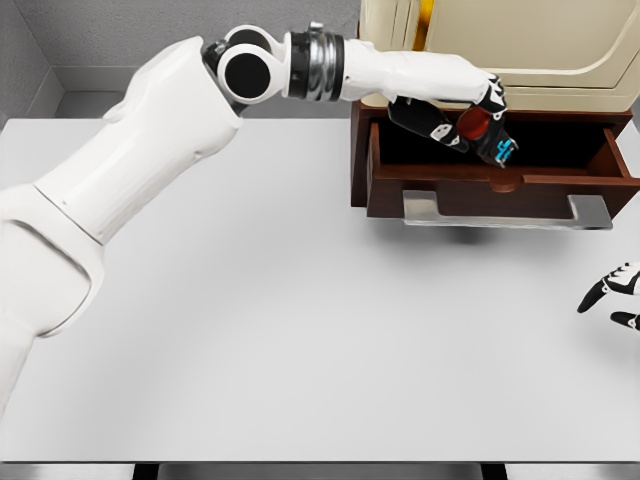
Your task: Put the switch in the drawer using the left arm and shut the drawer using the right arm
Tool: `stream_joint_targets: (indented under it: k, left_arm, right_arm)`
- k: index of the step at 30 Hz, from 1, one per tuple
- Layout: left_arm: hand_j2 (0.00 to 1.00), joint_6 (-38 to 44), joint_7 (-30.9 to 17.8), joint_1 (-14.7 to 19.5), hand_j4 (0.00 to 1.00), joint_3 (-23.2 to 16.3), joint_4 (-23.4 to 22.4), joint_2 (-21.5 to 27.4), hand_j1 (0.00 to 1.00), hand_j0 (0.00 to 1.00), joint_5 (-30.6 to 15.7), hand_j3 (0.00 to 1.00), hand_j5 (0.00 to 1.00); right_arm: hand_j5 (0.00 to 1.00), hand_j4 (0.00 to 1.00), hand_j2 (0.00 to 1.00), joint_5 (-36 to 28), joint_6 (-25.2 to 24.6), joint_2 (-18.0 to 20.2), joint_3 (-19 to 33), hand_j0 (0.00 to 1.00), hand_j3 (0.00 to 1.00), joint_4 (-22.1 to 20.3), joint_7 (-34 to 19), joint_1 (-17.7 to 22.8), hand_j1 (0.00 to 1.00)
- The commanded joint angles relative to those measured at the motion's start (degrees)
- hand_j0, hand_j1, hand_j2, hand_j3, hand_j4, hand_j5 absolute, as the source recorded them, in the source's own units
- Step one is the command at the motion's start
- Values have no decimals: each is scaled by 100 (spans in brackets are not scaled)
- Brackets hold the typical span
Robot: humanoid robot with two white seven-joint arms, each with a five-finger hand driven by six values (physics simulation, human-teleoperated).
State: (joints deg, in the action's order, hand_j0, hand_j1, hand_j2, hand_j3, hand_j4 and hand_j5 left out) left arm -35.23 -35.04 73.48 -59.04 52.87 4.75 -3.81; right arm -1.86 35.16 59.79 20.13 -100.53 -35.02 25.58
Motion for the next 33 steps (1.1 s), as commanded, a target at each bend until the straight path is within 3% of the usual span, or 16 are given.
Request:
stream_joint_targets:
  k: [1,7,9,11,12,20,22,23,26,28,33]
  left_arm:
    - [39,23,4,0,39,7,-67,-27,39,39,-50,39,39]
    - [47,23,4,-26,47,-2,-31,44,47,47,-85,47,47]
    - [63,23,4,-26,63,-2,-49,44,63,63,-85,63,63]
    - [85,23,4,-26,85,-2,-49,35,85,85,-85,85,85]
    - [89,23,4,-26,89,-2,-49,44,89,89,-85,89,89]
    - [97,23,4,-26,97,-29,-14,61,97,97,-85,97,97]
    - [97,23,4,-26,97,-20,469,254,97,97,-120,97,97]
    - [97,23,4,-18,97,-20,943,386,97,97,-138,97,97]
    - [97,23,4,-26,97,-20,2525,1431,97,97,-629,97,97]
    - [97,23,59,-44,97,-2,3273,2214,97,97,-885,97,97]
    - [100,23,226,-343,100,-20,3300,3076,100,100,-850,100,100]
  right_arm:
    - [56,56,56,-42,-16,7,-1,56,56,-2,2,0,56]
    - [57,57,57,-42,-16,7,-9,57,57,-2,2,0,57]
    - [57,57,57,-42,-16,7,-1,57,57,-2,2,0,57]
    - [56,56,56,-42,-16,7,-1,56,56,-2,2,-9,56]
    - [56,56,56,-42,-16,7,-1,56,56,-2,2,-9,56]
    - [56,56,56,-42,-16,7,-1,56,56,-2,2,-44,56]
    - [56,56,56,-42,-16,16,-36,56,56,-11,2,-97,56]
    - [56,56,56,-42,-16,16,-193,56,56,-11,2,-263,56]
    - [56,56,56,-42,-16,16,-704,56,56,-2,2,-764,56]
    - [56,56,56,-42,-16,68,-712,56,56,-11,2,-782,56]
    - [56,56,56,-42,-16,95,-730,56,56,-11,2,-967,56]
